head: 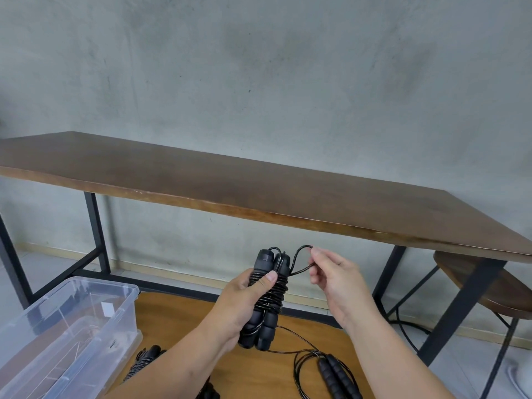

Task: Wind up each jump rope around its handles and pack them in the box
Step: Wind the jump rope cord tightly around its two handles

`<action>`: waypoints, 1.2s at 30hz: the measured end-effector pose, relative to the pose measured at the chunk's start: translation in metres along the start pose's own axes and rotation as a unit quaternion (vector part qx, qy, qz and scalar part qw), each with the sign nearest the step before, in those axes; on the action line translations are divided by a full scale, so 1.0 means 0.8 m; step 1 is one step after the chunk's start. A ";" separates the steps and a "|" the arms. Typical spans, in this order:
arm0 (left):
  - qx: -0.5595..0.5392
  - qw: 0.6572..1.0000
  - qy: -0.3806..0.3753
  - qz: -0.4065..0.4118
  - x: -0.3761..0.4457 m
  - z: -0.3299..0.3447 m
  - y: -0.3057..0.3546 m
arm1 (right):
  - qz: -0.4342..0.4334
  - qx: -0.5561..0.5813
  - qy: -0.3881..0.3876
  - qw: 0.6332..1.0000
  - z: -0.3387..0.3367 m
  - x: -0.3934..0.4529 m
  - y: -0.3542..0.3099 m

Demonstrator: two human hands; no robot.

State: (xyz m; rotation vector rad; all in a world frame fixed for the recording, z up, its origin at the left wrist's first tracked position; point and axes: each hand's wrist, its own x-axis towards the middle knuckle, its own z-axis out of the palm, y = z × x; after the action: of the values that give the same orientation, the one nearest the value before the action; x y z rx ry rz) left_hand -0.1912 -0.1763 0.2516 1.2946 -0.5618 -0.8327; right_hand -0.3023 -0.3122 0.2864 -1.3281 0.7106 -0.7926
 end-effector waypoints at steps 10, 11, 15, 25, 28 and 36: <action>-0.007 1.000 0.005 -0.002 -0.002 0.016 -0.008 | -0.140 -0.376 -0.026 0.915 0.022 0.001 -0.004; -0.012 1.000 0.017 -0.008 0.000 0.014 -0.009 | -0.152 -0.413 -0.031 0.897 0.021 0.000 -0.004; -0.031 0.998 0.045 -0.017 0.002 0.005 -0.010 | -0.173 -0.381 0.022 0.908 0.010 -0.009 0.007; -0.029 0.999 0.043 0.012 0.006 0.012 -0.007 | -0.228 -0.292 -0.033 0.928 0.014 -0.021 0.018; -0.033 0.999 0.035 0.010 0.007 0.013 -0.007 | -0.200 -0.266 -0.063 0.941 0.010 -0.018 0.011; -0.032 0.999 0.012 0.013 0.007 0.014 -0.003 | -0.034 0.001 -0.111 0.993 0.004 -0.010 -0.006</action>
State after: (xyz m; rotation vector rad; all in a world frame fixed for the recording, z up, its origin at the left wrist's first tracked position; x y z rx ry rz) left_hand -0.1971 -0.1877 0.2513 1.2349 -0.5276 -0.8064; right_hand -0.3044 -0.3037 0.2912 -1.4198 0.4910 -0.6872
